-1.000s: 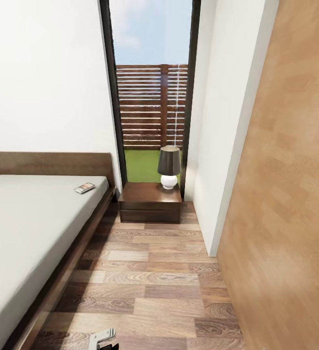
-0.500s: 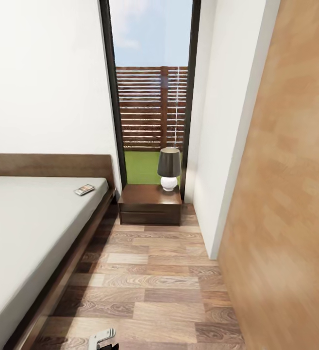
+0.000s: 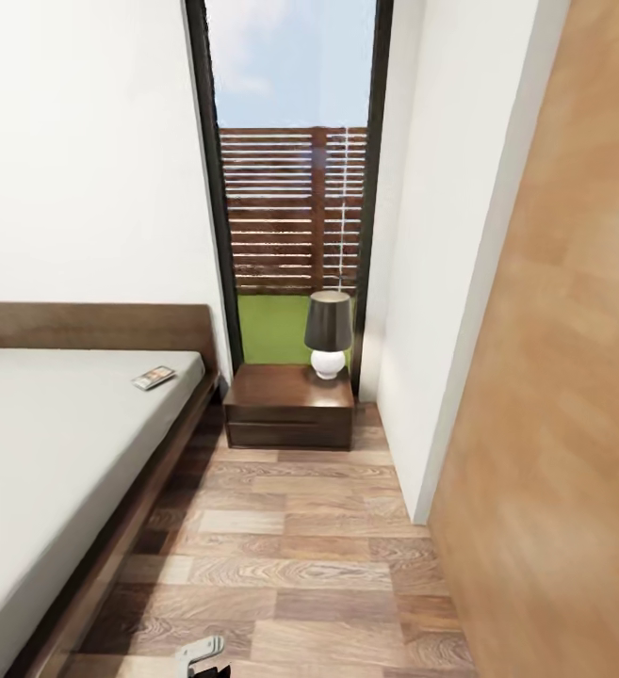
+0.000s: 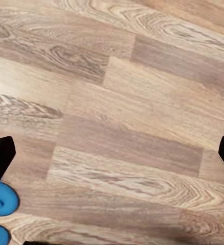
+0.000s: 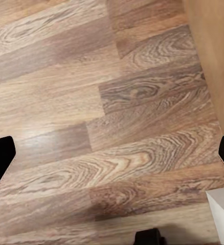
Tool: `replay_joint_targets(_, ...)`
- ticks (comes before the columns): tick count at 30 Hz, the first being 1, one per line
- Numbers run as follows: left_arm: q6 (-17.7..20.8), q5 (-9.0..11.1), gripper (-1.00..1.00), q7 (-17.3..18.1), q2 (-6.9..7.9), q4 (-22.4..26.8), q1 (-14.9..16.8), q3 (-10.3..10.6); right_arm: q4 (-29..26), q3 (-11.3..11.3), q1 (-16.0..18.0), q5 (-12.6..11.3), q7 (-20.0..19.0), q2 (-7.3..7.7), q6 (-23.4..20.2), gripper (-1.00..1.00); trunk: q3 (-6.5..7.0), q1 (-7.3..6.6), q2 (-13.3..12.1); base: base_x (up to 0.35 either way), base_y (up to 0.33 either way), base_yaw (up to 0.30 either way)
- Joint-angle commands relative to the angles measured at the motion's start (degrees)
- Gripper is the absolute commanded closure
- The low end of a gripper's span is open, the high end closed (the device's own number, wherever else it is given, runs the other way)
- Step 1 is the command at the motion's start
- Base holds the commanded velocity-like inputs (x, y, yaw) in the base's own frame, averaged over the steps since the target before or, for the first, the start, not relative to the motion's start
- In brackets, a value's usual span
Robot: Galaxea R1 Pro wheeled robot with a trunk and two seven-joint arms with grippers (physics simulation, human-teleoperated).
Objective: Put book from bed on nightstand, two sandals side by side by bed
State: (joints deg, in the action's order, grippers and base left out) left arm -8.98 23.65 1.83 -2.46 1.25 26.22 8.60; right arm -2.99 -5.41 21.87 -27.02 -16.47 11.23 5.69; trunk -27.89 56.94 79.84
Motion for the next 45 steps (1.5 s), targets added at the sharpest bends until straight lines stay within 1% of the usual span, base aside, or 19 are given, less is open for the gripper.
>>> replay_joint_targets(1, -0.2, 0.6, -1.00, 0.2, 0.00, -0.1, 0.1, 0.5, 0.1, -0.5, 0.1, -0.6, -0.2, 0.02, 0.2, -1.00, -0.06, 0.03, 0.0, 0.303, -0.128, 0.000)
replay_joint_targets(15, -0.2, 0.6, -1.00, 0.2, 0.00, -0.1, 0.1, 0.5, 0.1, -0.5, 0.1, -0.6, -0.1, 0.02, 0.2, -1.00, -0.06, 0.03, 0.0, 0.276, -0.168, 0.000)
replay_joint_targets(42, -0.2, 0.6, -1.00, 0.2, 0.00, -0.1, 0.1, 0.5, 0.1, -0.5, 0.1, -0.6, -0.1, 0.02, 0.2, -1.00, -0.06, 0.03, 0.0, 0.297, -0.005, 0.000)
replay_joint_targets(45, -0.2, 0.6, -1.00, 0.2, 0.00, -0.1, 0.1, 0.5, 0.1, -0.5, 0.0, -0.6, -0.1, 0.02, 0.2, -1.00, -0.06, 0.03, 0.0, 0.301, 0.000, 0.126)
